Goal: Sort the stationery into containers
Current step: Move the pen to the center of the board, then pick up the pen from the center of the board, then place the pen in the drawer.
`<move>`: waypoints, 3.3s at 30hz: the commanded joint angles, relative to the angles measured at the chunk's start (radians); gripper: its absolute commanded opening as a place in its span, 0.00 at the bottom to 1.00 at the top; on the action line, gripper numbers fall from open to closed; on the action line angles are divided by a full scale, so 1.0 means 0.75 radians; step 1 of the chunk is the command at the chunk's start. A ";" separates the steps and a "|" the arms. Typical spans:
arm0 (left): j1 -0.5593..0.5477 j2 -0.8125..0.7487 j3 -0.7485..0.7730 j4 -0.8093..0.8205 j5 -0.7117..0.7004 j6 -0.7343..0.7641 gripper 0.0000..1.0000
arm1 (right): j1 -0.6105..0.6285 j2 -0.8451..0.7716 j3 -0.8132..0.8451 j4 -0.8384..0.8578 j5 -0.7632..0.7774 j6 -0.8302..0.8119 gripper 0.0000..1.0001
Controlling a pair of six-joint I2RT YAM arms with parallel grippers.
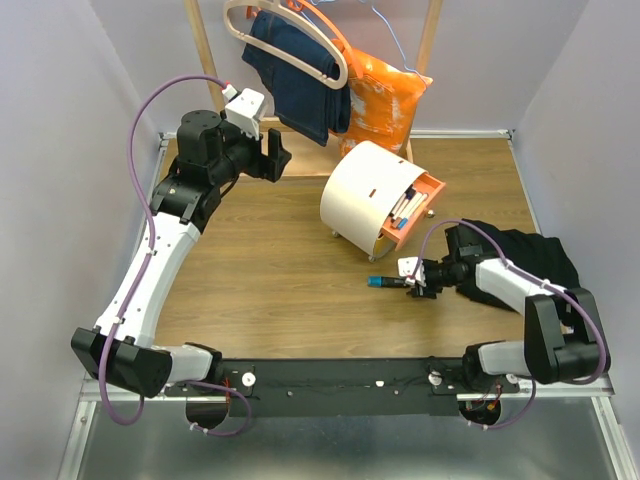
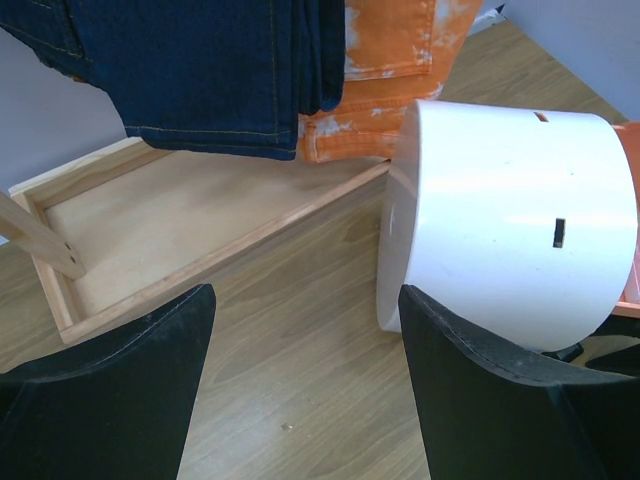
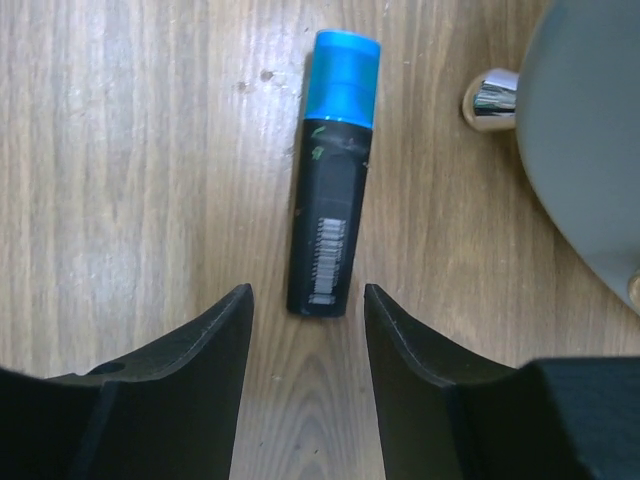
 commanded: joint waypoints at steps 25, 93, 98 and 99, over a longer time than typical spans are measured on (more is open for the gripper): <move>0.018 -0.066 -0.117 0.088 0.056 -0.075 0.83 | 0.154 -0.197 0.041 -0.542 0.096 -0.077 0.24; 0.112 -0.250 -0.266 0.223 0.201 -0.186 0.84 | 0.518 -0.426 0.824 -0.577 0.408 0.534 0.10; 0.114 -0.254 -0.282 0.260 0.222 -0.222 0.84 | 0.518 -0.342 1.002 -0.614 0.531 0.330 0.10; 0.114 -0.261 -0.286 0.272 0.226 -0.226 0.84 | 0.518 -0.302 1.039 -0.647 0.558 0.299 0.10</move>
